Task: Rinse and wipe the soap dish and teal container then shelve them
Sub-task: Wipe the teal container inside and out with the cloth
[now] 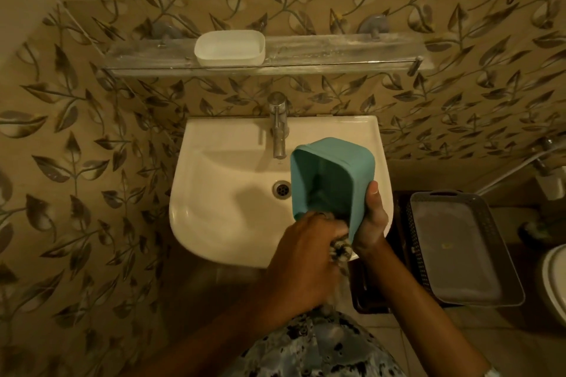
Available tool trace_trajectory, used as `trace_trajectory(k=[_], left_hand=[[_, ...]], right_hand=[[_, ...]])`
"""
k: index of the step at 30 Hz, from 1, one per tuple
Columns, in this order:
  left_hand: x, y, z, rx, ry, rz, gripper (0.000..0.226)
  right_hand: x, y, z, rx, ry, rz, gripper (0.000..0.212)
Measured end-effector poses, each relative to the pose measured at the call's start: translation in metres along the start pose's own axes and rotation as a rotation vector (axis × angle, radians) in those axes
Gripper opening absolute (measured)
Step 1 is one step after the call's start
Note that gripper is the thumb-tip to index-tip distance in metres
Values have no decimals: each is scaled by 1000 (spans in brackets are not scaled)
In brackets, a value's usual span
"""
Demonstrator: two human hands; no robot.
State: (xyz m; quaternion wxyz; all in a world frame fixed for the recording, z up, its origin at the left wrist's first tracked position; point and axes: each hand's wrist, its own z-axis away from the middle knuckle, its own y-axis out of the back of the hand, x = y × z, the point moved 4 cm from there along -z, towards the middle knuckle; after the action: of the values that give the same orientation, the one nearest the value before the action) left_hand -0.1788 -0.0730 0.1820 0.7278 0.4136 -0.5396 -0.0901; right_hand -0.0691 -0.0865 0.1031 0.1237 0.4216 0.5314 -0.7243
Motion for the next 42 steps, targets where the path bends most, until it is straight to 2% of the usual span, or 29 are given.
trace_trajectory(k=[3, 5, 8, 10, 12, 15, 17, 20, 22, 23, 25, 27, 30, 32, 34, 38, 40, 42], left_hand=[[-5, -1, -9, -124, 35, 402, 14], [-9, 0, -15, -110, 29, 480, 21], [-21, 0, -23, 108, -14, 113, 26], [-30, 5, -27, 188, -6, -160, 48], [-38, 17, -32, 224, -28, -304, 59], [-45, 23, -32, 156, -137, -451, 55], [-46, 15, -28, 40, -199, -494, 60], [-59, 3, -27, -190, -200, -534, 70], [-63, 8, -29, -261, -197, -542, 71], [-60, 14, -29, -213, -207, -521, 69], [-51, 25, -27, 45, -212, -470, 62], [-41, 25, -26, 210, -131, -459, 54], [-32, 5, -27, 155, 67, -548, 43], [-33, -2, -24, 166, 143, -451, 44], [-34, 0, -22, 174, 167, -262, 43], [-5, 5, -18, 111, 97, 151, 26], [4, 2, -19, 84, 62, 280, 24], [5, 1, -19, 60, -15, 295, 21]], right_hand=[[6, 5, -3, 49, -21, -103, 65], [7, 7, -6, 79, 3, -127, 63], [7, 8, -12, 110, 3, -97, 61], [3, 13, -17, 96, -27, -49, 68], [-2, 17, -16, 27, -105, -54, 83], [-3, 10, -10, -117, -277, -255, 110], [0, 6, -7, -119, -325, -336, 106], [3, 5, -4, -63, -341, -374, 81], [4, 7, -2, -56, -319, -375, 76], [3, 8, -2, -57, -301, -386, 76], [4, 8, -1, -55, -260, -420, 78], [4, 2, -1, -78, -214, -420, 78], [7, -9, -1, -100, -159, -327, 89], [8, -9, -1, -68, -132, -318, 92], [7, -5, -1, -43, -98, -340, 83], [13, -3, 1, 9, -45, -319, 52], [16, -6, 2, 12, -42, -358, 51], [12, -10, 0, -13, -23, -374, 56]])
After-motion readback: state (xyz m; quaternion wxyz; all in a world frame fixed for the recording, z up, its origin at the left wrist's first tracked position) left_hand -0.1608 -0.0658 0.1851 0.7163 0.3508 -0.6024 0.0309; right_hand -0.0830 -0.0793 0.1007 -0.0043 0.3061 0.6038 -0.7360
